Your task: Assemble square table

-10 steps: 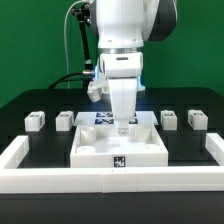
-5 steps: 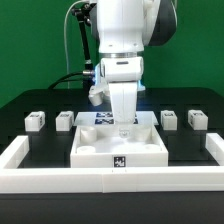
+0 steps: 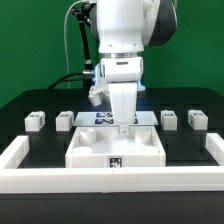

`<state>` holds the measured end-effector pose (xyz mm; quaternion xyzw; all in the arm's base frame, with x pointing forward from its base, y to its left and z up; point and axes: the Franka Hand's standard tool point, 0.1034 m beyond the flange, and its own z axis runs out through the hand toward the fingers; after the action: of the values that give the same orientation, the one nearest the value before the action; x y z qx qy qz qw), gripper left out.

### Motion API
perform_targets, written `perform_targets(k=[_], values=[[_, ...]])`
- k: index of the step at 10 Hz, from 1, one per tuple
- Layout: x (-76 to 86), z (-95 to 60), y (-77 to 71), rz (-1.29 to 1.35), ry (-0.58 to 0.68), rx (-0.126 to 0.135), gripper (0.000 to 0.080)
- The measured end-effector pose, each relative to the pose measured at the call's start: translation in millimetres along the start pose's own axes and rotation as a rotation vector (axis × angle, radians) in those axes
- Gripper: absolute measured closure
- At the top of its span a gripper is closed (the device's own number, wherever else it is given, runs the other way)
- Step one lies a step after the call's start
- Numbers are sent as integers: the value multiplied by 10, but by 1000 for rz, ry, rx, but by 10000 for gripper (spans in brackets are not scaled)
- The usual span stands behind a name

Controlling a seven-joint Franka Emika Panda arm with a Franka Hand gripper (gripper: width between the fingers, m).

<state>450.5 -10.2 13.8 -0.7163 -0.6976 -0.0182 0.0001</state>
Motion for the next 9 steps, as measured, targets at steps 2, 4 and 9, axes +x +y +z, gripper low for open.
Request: perform_targets(k=[2, 4, 9], values=[[0, 0, 0, 0, 0, 0, 742], [0, 0, 0, 0, 0, 0, 742], [376, 14, 56, -12, 18, 14, 741]])
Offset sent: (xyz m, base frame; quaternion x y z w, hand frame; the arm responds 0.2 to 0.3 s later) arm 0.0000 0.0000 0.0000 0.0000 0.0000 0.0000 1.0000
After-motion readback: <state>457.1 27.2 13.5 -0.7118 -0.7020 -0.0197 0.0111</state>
